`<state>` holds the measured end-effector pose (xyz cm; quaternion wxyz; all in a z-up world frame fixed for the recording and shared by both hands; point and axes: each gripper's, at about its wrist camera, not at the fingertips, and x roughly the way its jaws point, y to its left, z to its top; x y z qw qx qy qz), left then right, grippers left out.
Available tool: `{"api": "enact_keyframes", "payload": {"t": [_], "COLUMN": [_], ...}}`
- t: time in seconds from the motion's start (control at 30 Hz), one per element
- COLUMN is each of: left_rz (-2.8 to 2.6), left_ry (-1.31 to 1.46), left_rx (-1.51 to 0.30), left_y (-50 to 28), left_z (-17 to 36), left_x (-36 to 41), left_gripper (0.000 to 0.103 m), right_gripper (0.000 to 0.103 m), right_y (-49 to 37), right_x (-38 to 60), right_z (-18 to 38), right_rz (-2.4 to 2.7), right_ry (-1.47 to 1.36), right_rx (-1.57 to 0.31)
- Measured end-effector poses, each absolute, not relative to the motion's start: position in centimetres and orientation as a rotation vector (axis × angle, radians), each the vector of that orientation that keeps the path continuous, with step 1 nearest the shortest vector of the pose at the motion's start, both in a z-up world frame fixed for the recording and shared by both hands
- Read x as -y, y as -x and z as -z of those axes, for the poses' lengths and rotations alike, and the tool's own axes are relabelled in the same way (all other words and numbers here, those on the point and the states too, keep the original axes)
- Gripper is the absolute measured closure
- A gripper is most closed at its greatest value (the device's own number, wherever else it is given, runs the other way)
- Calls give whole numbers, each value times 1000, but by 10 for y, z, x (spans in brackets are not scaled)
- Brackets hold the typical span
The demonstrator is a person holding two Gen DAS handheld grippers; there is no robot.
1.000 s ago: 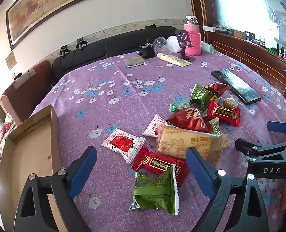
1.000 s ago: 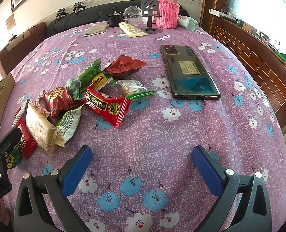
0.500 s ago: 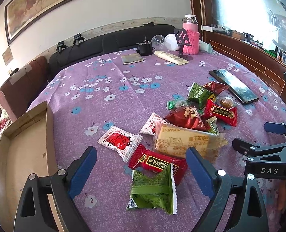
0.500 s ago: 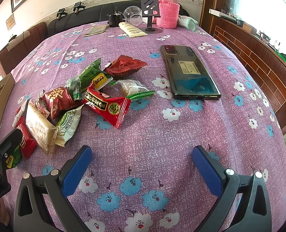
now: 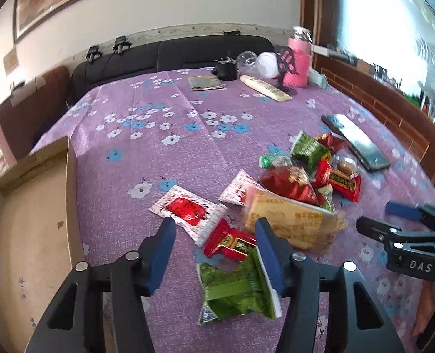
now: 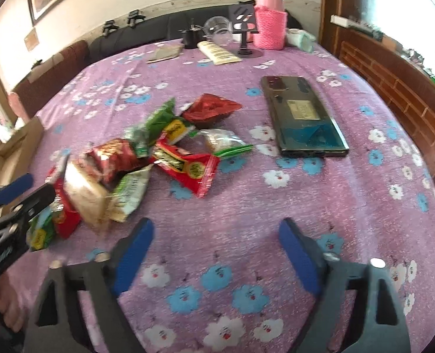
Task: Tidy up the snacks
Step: 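Grasp the green packet with the left gripper while the right grasps the biscuit bar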
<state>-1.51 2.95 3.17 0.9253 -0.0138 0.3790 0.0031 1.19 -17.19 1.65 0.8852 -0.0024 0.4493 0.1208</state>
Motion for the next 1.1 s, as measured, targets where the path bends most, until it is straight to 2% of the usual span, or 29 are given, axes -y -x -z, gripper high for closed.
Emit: {"api": "enact_keyframes", "payload": {"t": [0.13,0.2,0.3,0.47,0.53,0.73,0.77,0.8,0.87,0.9,0.93,1.1], "left_rz": [-14,-22,-33,-83,-102,-112,-108,-101,-86,-82,-73,18], "left_ry": [138,179,254,307,319,357,352,349,344,343,343,337], "left_rx": [-759,-751,-757,-749,-739,-745,-744,-742,-739,-737,-735,-732], "left_y": [15,14,11,9,11,8,8,9,10,10,10,14], "left_z": [-38,-40,-39,-40,-41,-38,-39,-39,-40,-40,-40,-44], "left_x": [-53,-64,-80,-97,-102,-113,-112,-110,-109,-108,-107,-99], "left_gripper": [48,48,48,48,48,48,48,48,48,48,48,48], "right_gripper": [40,48,48,49,54,55,57,69,78,91,95,95], "right_y": [-3,0,0,-10,-13,-24,-21,-21,-22,-23,-25,-27], "right_x": [155,142,119,75,65,44,43,42,46,49,55,64], "right_z": [-38,-51,-57,-47,-38,-15,-15,-14,-12,-12,-12,-19], "right_rz": [-339,-382,-492,-590,-592,-646,-660,-687,-731,-731,-732,-763], "right_ry": [81,115,162,277,342,433,431,413,357,341,324,235], "right_rx": [-864,-816,-811,-848,-884,-933,-918,-910,-909,-899,-900,-881]}}
